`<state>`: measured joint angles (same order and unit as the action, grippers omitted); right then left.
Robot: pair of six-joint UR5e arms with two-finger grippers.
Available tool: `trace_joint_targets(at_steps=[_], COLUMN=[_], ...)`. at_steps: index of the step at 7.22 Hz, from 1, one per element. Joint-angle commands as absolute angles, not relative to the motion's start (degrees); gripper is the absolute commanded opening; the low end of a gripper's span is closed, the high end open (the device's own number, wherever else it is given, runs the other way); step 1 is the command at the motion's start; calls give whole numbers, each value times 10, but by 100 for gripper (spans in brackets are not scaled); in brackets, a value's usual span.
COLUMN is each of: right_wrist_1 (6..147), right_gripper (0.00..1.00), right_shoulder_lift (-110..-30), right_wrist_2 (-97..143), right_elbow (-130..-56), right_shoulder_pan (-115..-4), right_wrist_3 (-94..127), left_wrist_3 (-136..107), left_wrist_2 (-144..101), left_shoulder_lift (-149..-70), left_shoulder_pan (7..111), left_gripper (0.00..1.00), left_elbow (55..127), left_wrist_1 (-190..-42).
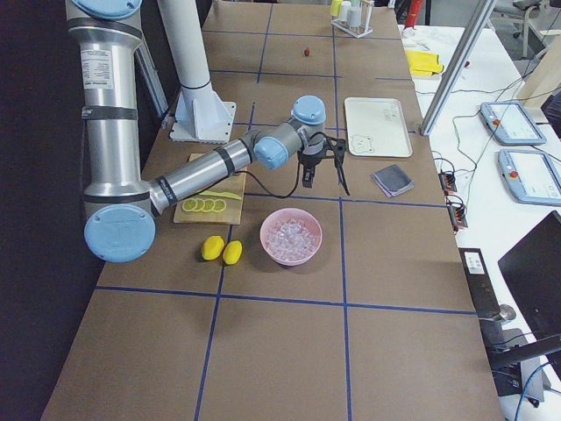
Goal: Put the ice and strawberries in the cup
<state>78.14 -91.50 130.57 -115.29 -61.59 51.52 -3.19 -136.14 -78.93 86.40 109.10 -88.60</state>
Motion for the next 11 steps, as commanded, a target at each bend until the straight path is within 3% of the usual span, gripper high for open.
trace_joint_targets(at_steps=[1,7,11], right_wrist_1=[777,775,775], right_gripper=[79,86,83], right_shoulder_lift=[-996,-971,-967], right_wrist_2=[1271,1262,1263], right_elbow=[-1156,-1096,-1074], right_shoulder_pan=[-623,-594,-589], right_wrist_3=[464,606,604], left_wrist_3=[-33,-33,-33], left_wrist_2=[-1361,-1361,-1361], left_shoulder_lift=[-789,-788,-788], left_shoulder_pan=[864,864,864], left_gripper=[100,100,100], left_elbow=[1092,1100,1099], left_wrist_1=[-887,-887,-887])
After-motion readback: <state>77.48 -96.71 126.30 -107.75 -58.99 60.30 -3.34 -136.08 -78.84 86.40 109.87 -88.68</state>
